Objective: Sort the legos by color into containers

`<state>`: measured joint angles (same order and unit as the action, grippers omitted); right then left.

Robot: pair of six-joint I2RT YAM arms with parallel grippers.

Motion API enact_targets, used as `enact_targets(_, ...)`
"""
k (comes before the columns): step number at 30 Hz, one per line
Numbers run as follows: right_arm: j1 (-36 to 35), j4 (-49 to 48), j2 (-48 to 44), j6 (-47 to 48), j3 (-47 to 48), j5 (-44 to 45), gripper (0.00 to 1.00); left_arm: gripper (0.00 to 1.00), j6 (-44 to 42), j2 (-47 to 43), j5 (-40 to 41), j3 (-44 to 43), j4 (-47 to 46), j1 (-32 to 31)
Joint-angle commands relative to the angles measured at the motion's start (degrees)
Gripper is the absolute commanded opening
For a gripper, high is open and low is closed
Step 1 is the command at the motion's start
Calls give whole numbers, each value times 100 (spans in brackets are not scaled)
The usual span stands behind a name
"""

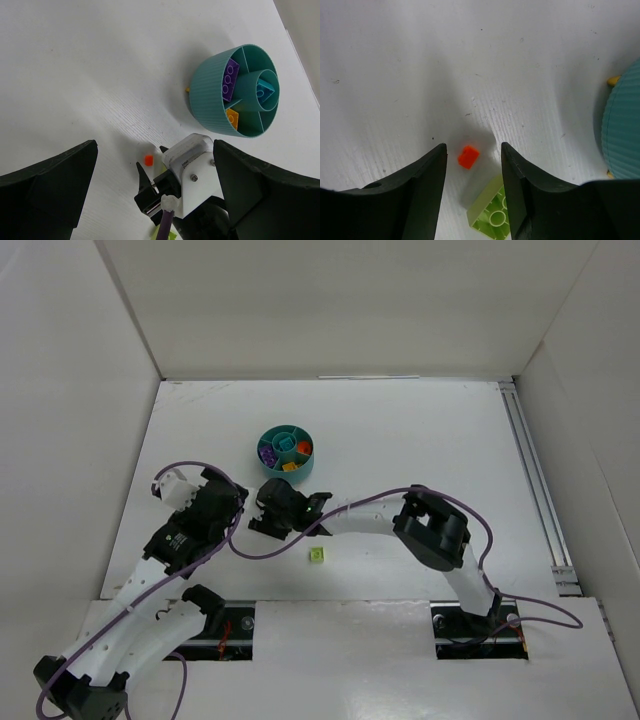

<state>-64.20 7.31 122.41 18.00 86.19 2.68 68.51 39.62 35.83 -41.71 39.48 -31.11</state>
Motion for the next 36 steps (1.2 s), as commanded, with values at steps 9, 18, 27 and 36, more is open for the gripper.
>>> enact_targets(9, 4, -107, 90, -253, -103, 206, 48, 100, 13, 29, 11, 32, 24, -35)
enact_targets(18, 4, 113, -77, -358, -331, 471, 47, 100, 13, 81, 11, -21, 24, -35)
enact_targets(27, 4, 165, -182, -359, -498, 471, 46, 100, 13, 81, 11, -21, 24, -35)
enact_targets(36, 4, 165, -191, -359, -498, 330, 26, 100, 13, 134, 11, -21, 24, -35)
